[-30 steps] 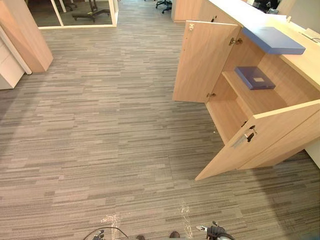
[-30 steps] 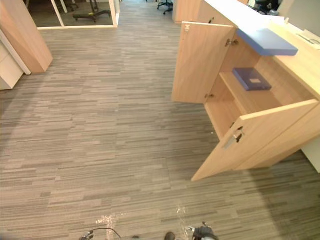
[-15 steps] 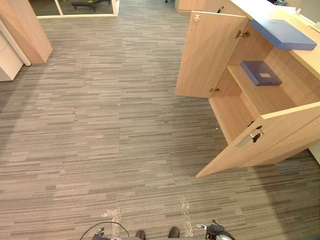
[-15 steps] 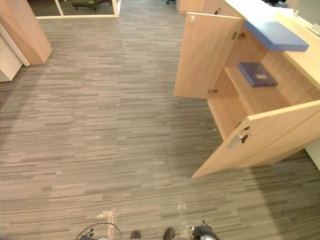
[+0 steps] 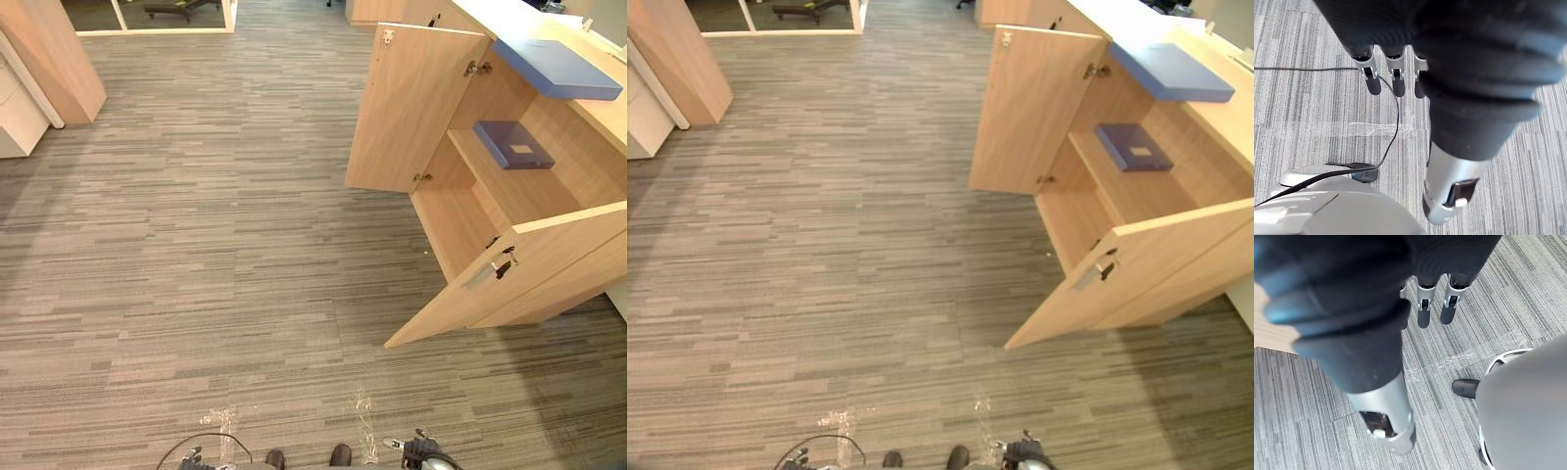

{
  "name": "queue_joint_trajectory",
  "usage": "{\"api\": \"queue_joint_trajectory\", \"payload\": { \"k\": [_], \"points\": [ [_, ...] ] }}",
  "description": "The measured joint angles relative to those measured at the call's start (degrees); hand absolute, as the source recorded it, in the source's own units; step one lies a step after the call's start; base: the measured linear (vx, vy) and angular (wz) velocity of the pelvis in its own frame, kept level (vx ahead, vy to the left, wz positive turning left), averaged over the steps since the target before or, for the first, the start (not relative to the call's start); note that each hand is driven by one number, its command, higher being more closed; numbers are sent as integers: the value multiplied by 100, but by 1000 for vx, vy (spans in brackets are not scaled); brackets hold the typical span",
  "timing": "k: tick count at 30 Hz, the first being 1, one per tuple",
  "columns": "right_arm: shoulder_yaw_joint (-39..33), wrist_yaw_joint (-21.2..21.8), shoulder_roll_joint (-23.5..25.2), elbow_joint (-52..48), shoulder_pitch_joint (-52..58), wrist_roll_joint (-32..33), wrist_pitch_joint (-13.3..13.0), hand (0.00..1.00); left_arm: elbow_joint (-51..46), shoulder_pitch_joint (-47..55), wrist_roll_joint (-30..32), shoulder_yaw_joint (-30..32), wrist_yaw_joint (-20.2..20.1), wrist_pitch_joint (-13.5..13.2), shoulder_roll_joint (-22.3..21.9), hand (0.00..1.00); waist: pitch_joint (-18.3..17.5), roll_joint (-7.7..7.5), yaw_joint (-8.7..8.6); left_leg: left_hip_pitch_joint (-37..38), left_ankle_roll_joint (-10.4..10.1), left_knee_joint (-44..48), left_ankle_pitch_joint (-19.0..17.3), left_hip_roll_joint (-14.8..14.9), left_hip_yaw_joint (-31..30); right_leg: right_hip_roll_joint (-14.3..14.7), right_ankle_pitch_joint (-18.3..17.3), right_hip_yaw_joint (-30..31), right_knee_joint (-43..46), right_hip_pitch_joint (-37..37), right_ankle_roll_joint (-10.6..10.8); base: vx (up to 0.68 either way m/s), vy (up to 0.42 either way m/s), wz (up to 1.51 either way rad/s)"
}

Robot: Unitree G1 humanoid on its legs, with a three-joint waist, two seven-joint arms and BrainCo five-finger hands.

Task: Walk over to the cabinet, pick up the folder, carry it to the office cabinet, place the folder inside the office cabinet, then close the office cabinet door

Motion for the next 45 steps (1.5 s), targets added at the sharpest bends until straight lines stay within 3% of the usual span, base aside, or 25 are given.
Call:
{"api": "queue_joint_trajectory", "payload": {
  "k": [4, 6, 8, 10, 11, 14, 15, 17, 18, 21, 22, 25, 26, 27, 29, 32, 35, 36, 37, 38, 39, 40, 42, 44, 45],
  "points": [
    [-1, -1, 24, -5, -25, -1, -9, 0, -9, -21, -136, 240, 29, -3, -20, 0, 79, -78, 9, -489, -38, 763, -275, -78, -73, -73, -21, -81, 25, -76, -36, -28, 5, 18],
    [-10, 13, -4, 3, -117, 11, -10, 0, -71, -41, -201, 349, -21, -3, -43, 0, 307, -77, 31, -1187, -334, 2282, -676, -71, 134, -118, -155, -117, 46, -53, -210, -90, 57, 16],
    [-11, 23, -61, 0, -141, 13, -10, 0, -190, -28, -202, 481, -35, -7, -99, 0, 489, -14, 88, -1862, -508, 3858, -673, 65, 436, -127, -184, -115, 83, 139, -265, -80, 54, 0],
    [-65, 26, -130, -3, -140, 21, -8, 0, -246, -6, -203, 560, -47, -7, -168, 0, 518, 36, 165, -2439, -224, 4531, -1020, 381, 672, -132, -243, -102, 221, 144, -331, 4, 60, -6],
    [-104, 26, -134, 0, -140, 20, -6, 0, -248, -6, -202, 560, -51, -8, -168, 0, 524, 41, 171, -2537, -160, 4404, -1068, 474, 705, -145, -247, -97, 223, 131, -323, 16, 88, -5],
    [-349, 27, -126, -2, -132, 24, 5, 0, -290, -24, -342, 783, -51, -12, -245, 0, 553, 61, 192, -2567, -200, 2472, -835, 642, 662, -431, -319, -84, 255, 118, -203, 136, 233, -10],
    [-349, 21, -131, -15, -116, 30, 7, 0, -293, -6, -509, 914, -59, -12, -299, 0, 554, 67, 211, -2466, -250, 1725, -605, 674, 688, -609, -354, -89, 255, 140, -81, 121, 193, -15],
    [-345, 23, -109, -23, -111, 57, 6, 0, -292, 76, -827, 991, -58, -15, -376, 0, 528, 101, 217, -2287, -396, 1374, -153, 713, 1021, -826, -393, -85, 238, 206, 144, 218, 334, -14],
    [-358, 32, -57, -16, -97, 76, 9, 0, -312, 70, -1082, 994, -67, -34, -381, 0, 491, 50, 233, -2221, -317, 1382, 29, 595, 1290, -1019, -414, -141, 259, 312, 226, 376, 428, -11],
    [-522, 87, 68, -11, -118, 80, 32, 0, -468, 89, -1355, 997, -72, -124, -389, 0, 287, -79, 340, -2087, -26, 1506, -72, 52, 1459, -1640, -473, -156, 701, 317, 407, 390, 311, -3],
    [-554, 137, 86, 0, -122, 58, 72, 0, -467, 106, -1348, 985, -80, -131, -390, 0, 219, -84, 391, -1902, 141, 1497, -181, -191, 1454, -1880, -349, -138, 780, 417, 687, 394, 281, -16],
    [-581, 234, 23, -18, -119, 5, 109, 0, -458, 269, -1278, 906, -125, -124, -444, 0, 53, 60, 376, -1309, 300, 1203, -250, -475, 1470, -2352, -311, -71, 1885, 183, 738, 419, 291, -50],
    [-579, 248, -67, -32, -108, 3, 130, 0, -432, 311, -1164, 797, -156, -121, -423, 0, -33, 127, 311, -958, 482, 1052, -255, -545, 1515, -2661, -298, -102, 2995, -127, 512, 298, 227, -17],
    [-576, 245, -123, -92, -84, -19, 128, 0, -404, 293, -1083, 680, -182, -121, -364, 0, -84, 115, 215, -673, 648, 992, -296, -597, 1506, -2978, -319, -205, 4403, -521, -185, 298, 219, 2],
    [-577, 231, -173, -187, -100, -2, 131, 0, -339, 214, -797, 568, -220, -116, -298, 0, -59, 147, 91, -223, 697, 836, -323, -583, 1369, -3153, -454, -644, 5786, -836, -436, 407, 163, 26],
    [-583, 218, -164, -188, -188, 41, 120, 0, -218, 77, -516, 414, -232, -92, -254, 0, 56, 218, 81, 280, 661, 679, -343, -430, 1312, -2887, -988, -1407, 5799, -955, -304, 300, 8, 11],
    [-577, 222, -151, -180, -378, 237, 105, 0, -153, 9, -403, 289, -248, -66, -251, 0, 190, 305, 65, 615, 484, 650, -458, -132, 1357, -2220, -1145, -1965, 4186, -1284, -206, 224, -159, -14],
    [-574, 222, -130, -176, -409, 281, 100, 0, -116, -8, -385, 284, -266, -60, -228, 0, 209, 293, 65, 622, 413, 568, -519, -60, 1393, -2002, -1031, -2116, 3521, -1404, -201, 147, -203, 1],
    [-578, 219, -120, -168, -412, 352, 94, 0, -115, -25, -362, 250, -299, -57, -179, 0, 215, 231, 63, 669, 306, 418, -639, -32, 1416, -1797, -663, -2244, 2757, -1563, -279, 150, -210, 5],
    [-578, 219, -112, -132, -409, 380, 94, 0, -118, -39, -355, 249, -307, -57, -133, 0, 263, 145, 78, 736, 275, 371, -655, -82, 1414, -1766, -431, -2225, 2492, -1612, -365, 170, -233, 6],
    [-578, 217, -112, -54, -350, 469, 98, 0, -111, -24, -316, 311, -305, -29, -85, 0, 266, 18, 65, 835, 140, 386, -776, -130, 1392, -1702, 61, -2132, 2231, -1636, -742, 206, -238, -16],
    [-580, 216, -260, -6, -348, 485, 96, 0, -69, 53, -278, 419, -306, 3, -214, 0, 245, 206, 52, 889, 43, 409, -918, 84, 1424, -1464, -106, -2107, 2293, -1649, -834, 214, -234, -27],
    [-584, 218, -303, -9, -366, 486, 81, 0, 26, 72, -248, 623, -302, 23, -352, 0, 212, 370, -10, 815, -48, 559, -1223, 414, 1523, -1129, -446, -2109, 2335, -1724, -858, 217, -201, -36],
    [-719, 215, -262, -8, -330, 563, 62, 0, 99, 32, -259, 752, -300, 45, -351, 0, 197, 412, -44, 722, 56, 938, -1517, 756, 1473, -790, -815, -2172, 2413, -1675, -887, 293, -307, -18],
    [-828, 212, -188, -2, -285, 640, 56, 0, 115, -14, -293, 855, -301, 47, -313, 0, 209, 325, -14, 558, 40, 1545, -1515, 954, 1430, -603, -966, -2169, 2374, -1600, -909, 338, -375, -14]
  ]
}}
